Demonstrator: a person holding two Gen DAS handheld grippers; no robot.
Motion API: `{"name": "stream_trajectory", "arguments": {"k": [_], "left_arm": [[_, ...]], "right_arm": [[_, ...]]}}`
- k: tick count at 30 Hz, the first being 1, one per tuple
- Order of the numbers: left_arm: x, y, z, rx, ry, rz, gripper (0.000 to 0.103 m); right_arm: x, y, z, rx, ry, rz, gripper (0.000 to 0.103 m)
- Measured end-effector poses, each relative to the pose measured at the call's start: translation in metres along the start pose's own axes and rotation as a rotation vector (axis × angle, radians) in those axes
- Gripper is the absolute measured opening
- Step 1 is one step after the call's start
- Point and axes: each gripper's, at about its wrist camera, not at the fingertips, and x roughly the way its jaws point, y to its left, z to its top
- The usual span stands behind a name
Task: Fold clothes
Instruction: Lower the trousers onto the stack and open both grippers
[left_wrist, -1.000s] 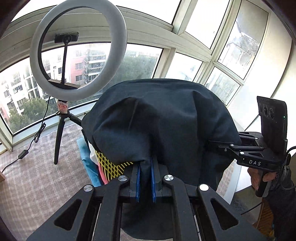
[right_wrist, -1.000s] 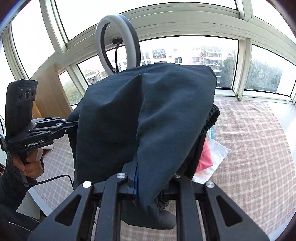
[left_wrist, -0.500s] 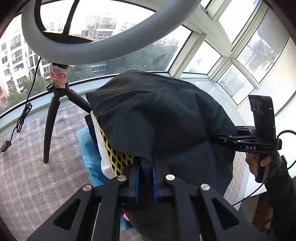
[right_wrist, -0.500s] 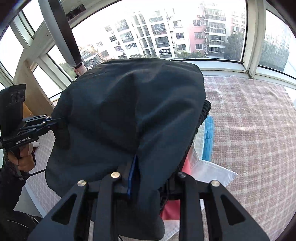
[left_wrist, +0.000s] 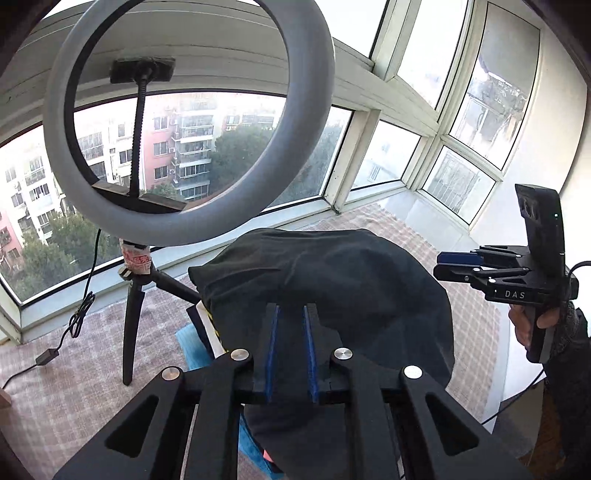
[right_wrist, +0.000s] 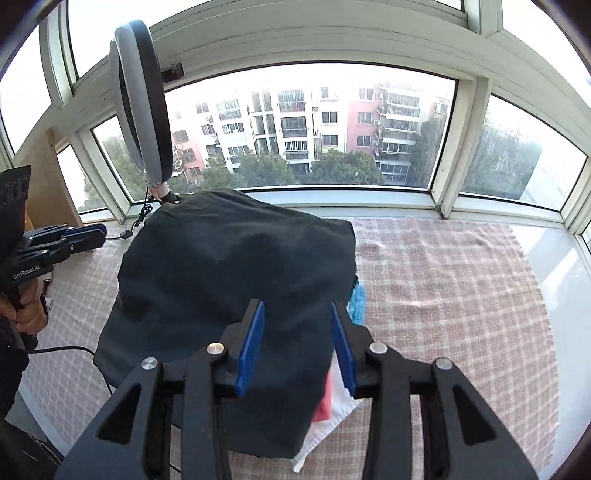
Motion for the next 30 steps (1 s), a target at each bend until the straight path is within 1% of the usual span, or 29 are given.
{"name": "stream_trajectory", "arguments": {"k": [1, 2, 3, 5, 6, 8, 10, 12, 14, 16, 17, 18, 20, 23, 24, 26, 27, 29, 30], "left_arm": [[0.011, -0.002, 0.004, 0.009, 0.0, 0.023, 0.011], [0.026, 0.002, 0.003, 0.008, 0.024, 0.055, 0.011], [0.04, 0.009, 0.001, -0.007, 0.055, 0.07, 0.011], [0.06, 0.03, -0.007, -0.065, 0.109, 0.12, 0.009], [0.057, 0.038, -0.009, -0.085, 0.113, 0.127, 0.009], [0.05, 0.052, -0.013, -0.124, 0.117, 0.14, 0.007], [0.024, 0.048, -0.016, -0.104, 0.086, 0.117, 0.006], [-0.003, 0.032, -0.026, -0.047, 0.059, 0.078, 0.006], [-0.019, 0.011, -0.041, 0.021, 0.048, 0.039, 0.008], [-0.018, 0.002, -0.057, 0.014, 0.087, -0.026, 0.007], [-0.013, -0.002, -0.067, -0.01, 0.116, -0.058, 0.008], [-0.006, -0.005, -0.076, -0.034, 0.144, -0.09, 0.008], [0.01, -0.015, -0.099, -0.038, 0.198, -0.093, 0.006], [0.023, -0.034, -0.123, -0.033, 0.253, -0.124, 0.006], [0.018, -0.036, -0.12, -0.023, 0.251, -0.133, 0.006], [0.006, -0.042, -0.113, 0.0, 0.245, -0.151, 0.006], [-0.004, -0.041, -0.103, 0.009, 0.209, -0.14, 0.007], [-0.021, -0.037, -0.077, 0.036, 0.115, -0.087, 0.007], [-0.023, -0.033, -0.064, 0.043, 0.077, -0.061, 0.007]], "right_arm": [[0.009, 0.005, 0.0, -0.013, 0.005, -0.007, 0.026], [0.018, 0.009, 0.0, -0.026, 0.011, -0.015, 0.022], [0.027, 0.014, 0.0, -0.039, 0.016, -0.022, 0.022], [0.056, 0.011, -0.006, -0.076, 0.064, -0.093, 0.021], [0.066, 0.004, -0.007, -0.051, 0.08, -0.089, 0.019], [0.085, -0.009, -0.009, 0.0, 0.111, -0.076, 0.019], [0.067, -0.016, -0.005, 0.061, 0.071, -0.039, 0.019], [0.039, -0.013, -0.005, 0.072, 0.017, 0.002, 0.019], [0.014, -0.003, -0.011, 0.068, -0.015, 0.044, 0.021], [0.004, 0.008, -0.025, 0.062, 0.008, 0.084, 0.021], [0.003, 0.014, -0.033, 0.055, 0.026, 0.097, 0.021], [0.009, 0.019, -0.04, 0.039, 0.05, 0.085, 0.021], [0.023, 0.026, -0.054, 0.001, 0.101, 0.052, 0.021], [0.05, 0.024, -0.063, 0.001, 0.157, 0.019, 0.021], [0.058, 0.024, -0.065, 0.004, 0.175, 0.013, 0.021], [0.053, 0.028, -0.062, -0.024, 0.173, 0.007, 0.021], [0.051, 0.03, -0.06, -0.038, 0.172, 0.004, 0.021], [0.033, 0.03, -0.053, -0.031, 0.122, 0.02, 0.021], [0.026, 0.029, -0.049, -0.018, 0.094, 0.022, 0.021]]}}
